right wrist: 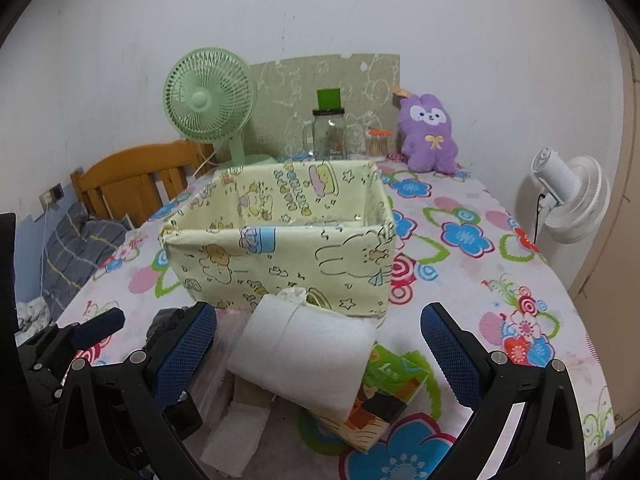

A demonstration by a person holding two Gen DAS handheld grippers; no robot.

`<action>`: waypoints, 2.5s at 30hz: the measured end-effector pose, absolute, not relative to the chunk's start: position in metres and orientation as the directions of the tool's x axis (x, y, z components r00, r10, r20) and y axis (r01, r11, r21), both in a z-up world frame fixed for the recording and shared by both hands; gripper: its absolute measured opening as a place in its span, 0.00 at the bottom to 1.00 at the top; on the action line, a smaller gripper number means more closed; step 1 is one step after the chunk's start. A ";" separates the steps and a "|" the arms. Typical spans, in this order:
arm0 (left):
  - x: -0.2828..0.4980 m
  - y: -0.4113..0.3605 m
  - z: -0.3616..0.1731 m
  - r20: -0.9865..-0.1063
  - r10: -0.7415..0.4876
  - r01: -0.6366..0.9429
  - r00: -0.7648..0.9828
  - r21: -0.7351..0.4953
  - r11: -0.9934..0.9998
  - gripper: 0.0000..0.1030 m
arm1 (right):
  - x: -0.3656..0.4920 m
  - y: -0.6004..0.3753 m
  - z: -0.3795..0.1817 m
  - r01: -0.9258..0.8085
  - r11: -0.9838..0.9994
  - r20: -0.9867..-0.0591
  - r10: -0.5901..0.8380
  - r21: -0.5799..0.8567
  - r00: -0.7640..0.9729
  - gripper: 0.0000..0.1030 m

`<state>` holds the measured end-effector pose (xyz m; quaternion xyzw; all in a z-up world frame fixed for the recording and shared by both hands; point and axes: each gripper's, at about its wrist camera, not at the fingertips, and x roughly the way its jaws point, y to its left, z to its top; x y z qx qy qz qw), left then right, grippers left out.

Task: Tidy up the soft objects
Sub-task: 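Grasp the black plastic bundle with the left tool while the right tool grasps the white cloth, then lift and carry the black bundle and white cloth over the fabric basket with both tools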

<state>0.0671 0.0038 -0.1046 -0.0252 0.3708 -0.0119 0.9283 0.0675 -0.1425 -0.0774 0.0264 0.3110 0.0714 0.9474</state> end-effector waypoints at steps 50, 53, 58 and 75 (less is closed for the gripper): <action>0.066 -0.013 -0.093 -0.665 -0.056 0.067 0.745 -0.009 0.998 0.27 | 0.086 -0.144 -0.094 -0.044 0.983 -0.673 0.155 0.179 0.723 0.48; 0.064 -0.016 -0.088 -0.658 -0.059 0.071 0.751 -0.009 0.997 0.27 | 0.084 -0.147 -0.088 -0.041 0.982 -0.663 0.154 0.183 0.733 0.48; 0.060 -0.019 -0.077 -0.641 -0.063 0.075 0.765 -0.008 0.997 0.27 | 0.079 -0.150 -0.076 -0.043 0.982 -0.644 0.153 0.184 0.749 0.48; 0.048 -0.027 -0.033 -0.585 -0.075 0.089 0.807 -0.004 0.996 0.27 | 0.056 -0.153 -0.023 -0.057 0.985 -0.573 0.143 0.166 0.807 0.49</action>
